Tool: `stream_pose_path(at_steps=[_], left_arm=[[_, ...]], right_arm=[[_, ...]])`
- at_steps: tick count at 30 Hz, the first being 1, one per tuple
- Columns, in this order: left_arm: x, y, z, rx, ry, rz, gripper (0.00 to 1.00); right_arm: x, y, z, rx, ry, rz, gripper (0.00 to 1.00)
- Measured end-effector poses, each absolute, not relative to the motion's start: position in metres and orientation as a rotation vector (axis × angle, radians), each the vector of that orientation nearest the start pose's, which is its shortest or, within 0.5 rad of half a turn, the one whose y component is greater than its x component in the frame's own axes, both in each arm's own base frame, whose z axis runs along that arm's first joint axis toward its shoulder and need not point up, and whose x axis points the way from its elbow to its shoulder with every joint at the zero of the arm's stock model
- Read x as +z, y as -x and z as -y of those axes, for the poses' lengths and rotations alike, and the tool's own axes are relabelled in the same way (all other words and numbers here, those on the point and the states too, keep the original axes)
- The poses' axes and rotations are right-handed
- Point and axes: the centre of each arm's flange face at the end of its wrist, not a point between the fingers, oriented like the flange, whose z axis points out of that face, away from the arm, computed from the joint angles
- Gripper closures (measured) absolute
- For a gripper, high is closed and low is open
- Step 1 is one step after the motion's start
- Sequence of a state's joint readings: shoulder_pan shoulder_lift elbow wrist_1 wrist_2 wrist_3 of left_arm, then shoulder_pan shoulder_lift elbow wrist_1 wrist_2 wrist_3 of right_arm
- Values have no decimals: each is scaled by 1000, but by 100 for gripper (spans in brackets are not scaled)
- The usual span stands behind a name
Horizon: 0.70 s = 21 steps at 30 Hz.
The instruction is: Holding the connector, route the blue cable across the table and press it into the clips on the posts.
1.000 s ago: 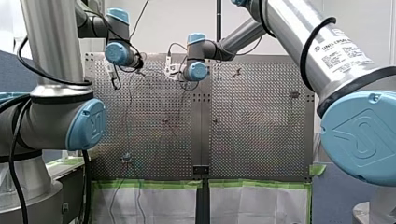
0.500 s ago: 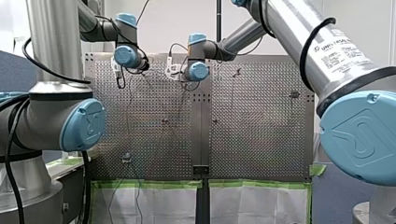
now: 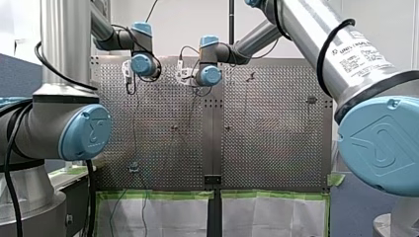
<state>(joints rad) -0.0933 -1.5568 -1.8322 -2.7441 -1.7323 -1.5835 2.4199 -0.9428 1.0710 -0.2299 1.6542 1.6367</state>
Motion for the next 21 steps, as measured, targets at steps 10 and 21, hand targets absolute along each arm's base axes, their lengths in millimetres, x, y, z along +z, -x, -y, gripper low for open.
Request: stream_pose_path(at_steps=[10, 21], left_arm=[[402, -496, 162, 46, 86, -1426, 0], [404, -511, 158, 34, 105, -1418, 0]], right_arm=[[367, -643, 400, 1868, -1642, 774, 100], [366, -643, 400, 1869, -1645, 773, 100]])
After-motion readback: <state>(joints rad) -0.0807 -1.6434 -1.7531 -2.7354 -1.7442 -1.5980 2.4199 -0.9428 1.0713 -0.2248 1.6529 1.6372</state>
